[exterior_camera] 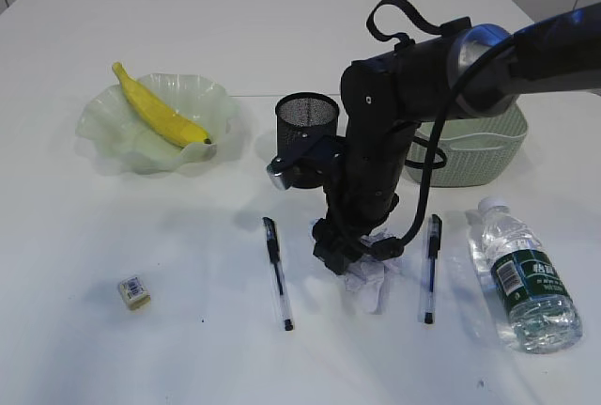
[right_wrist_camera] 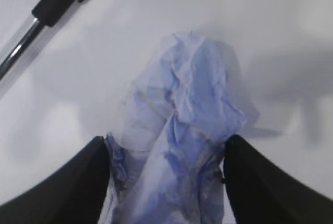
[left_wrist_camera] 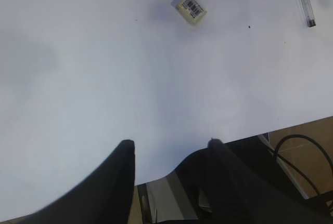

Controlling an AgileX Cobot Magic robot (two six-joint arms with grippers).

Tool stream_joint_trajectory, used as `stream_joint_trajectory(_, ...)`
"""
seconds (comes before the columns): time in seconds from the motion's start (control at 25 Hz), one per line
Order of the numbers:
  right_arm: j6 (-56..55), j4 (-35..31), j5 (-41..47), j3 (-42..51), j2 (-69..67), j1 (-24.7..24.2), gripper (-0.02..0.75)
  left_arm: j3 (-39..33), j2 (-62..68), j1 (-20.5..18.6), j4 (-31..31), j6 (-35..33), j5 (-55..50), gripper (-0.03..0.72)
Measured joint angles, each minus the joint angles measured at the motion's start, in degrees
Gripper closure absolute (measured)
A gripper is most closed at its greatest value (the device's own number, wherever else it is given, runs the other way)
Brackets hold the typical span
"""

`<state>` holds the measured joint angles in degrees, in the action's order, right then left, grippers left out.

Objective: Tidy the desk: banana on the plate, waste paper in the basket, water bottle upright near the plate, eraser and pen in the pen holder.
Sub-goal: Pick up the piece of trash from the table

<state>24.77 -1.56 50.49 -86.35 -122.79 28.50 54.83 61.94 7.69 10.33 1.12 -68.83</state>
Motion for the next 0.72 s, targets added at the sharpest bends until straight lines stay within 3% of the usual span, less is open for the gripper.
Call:
stream_joint_trajectory(0.36, -0.8, 0.0, 1.5, 0.0, 0.0, 0.0, 0.585, 0.0, 0.0, 0.0, 0.0, 0.0, 0.2, 0.375)
stream_joint_trajectory(0.72, -1.5, 0.0, 3.6, 0.0, 4.7, 0.0, 0.619, 0.0, 0.0, 0.0, 0.0, 0.0, 0.5, 0.379)
